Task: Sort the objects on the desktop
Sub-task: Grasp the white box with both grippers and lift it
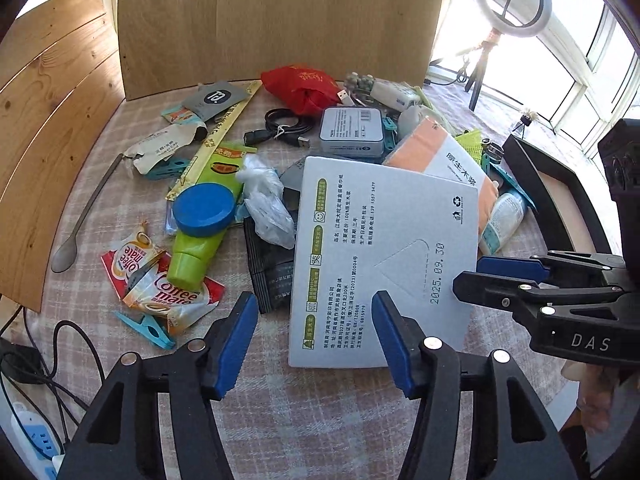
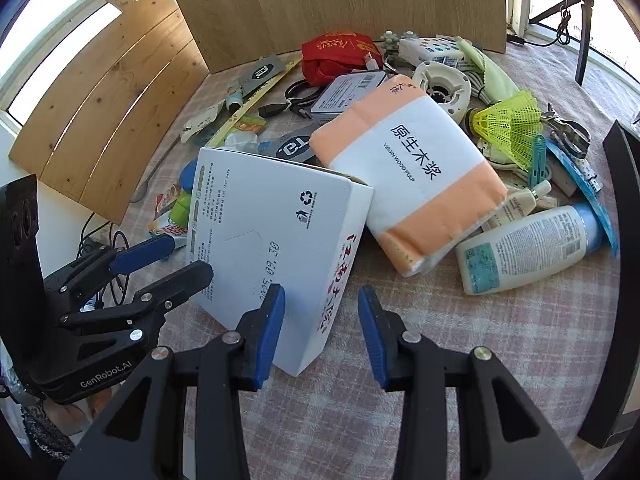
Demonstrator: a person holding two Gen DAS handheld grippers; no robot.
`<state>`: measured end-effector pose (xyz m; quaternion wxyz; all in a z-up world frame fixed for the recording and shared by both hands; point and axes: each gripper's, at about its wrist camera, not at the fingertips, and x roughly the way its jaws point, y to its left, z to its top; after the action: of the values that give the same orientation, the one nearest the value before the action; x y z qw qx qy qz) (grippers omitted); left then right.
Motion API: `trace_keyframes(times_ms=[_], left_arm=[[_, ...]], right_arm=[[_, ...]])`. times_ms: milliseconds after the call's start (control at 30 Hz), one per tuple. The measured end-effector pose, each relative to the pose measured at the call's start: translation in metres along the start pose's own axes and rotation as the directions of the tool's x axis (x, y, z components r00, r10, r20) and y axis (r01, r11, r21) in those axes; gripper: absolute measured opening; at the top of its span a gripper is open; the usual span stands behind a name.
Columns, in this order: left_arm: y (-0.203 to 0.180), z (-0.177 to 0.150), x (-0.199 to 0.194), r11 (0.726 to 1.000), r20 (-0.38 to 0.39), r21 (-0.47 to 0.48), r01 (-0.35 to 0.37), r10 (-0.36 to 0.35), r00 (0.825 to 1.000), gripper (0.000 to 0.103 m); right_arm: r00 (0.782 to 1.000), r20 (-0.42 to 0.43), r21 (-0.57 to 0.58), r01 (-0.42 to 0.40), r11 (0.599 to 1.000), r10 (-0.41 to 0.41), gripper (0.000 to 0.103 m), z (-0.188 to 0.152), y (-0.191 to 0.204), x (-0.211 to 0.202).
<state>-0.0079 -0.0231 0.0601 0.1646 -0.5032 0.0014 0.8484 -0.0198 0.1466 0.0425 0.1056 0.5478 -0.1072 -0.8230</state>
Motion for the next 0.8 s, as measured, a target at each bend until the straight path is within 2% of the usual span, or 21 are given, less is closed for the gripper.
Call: trace_keyframes(times_ms=[267,533,800], left_arm=[[-0.006,-0.001,0.005,0.998,-0.043,0.037,0.049,-0.048,0.998,0.055],[-0.011,-0.003,-0.002,1.000,-0.043,-0.013,0.004,-0.005,0.999,0.054],[-0.047,0.000,-0.034,0.998,0.017,-0.057,-0.016,0.017,1.000,0.054]], right_arm=[[0.998,-0.044,-0.003,-0.036,0.999,0.036,0.033,0.012,0.007,0.011],[0.998,-0.059,-0.057,-0.041,0.998,0.037,0.033,0.011,0.007,0.008],[0.995,-0.055,-0.062,-0.090,0.994,0.087,0.033,0.007,-0.018,-0.025]])
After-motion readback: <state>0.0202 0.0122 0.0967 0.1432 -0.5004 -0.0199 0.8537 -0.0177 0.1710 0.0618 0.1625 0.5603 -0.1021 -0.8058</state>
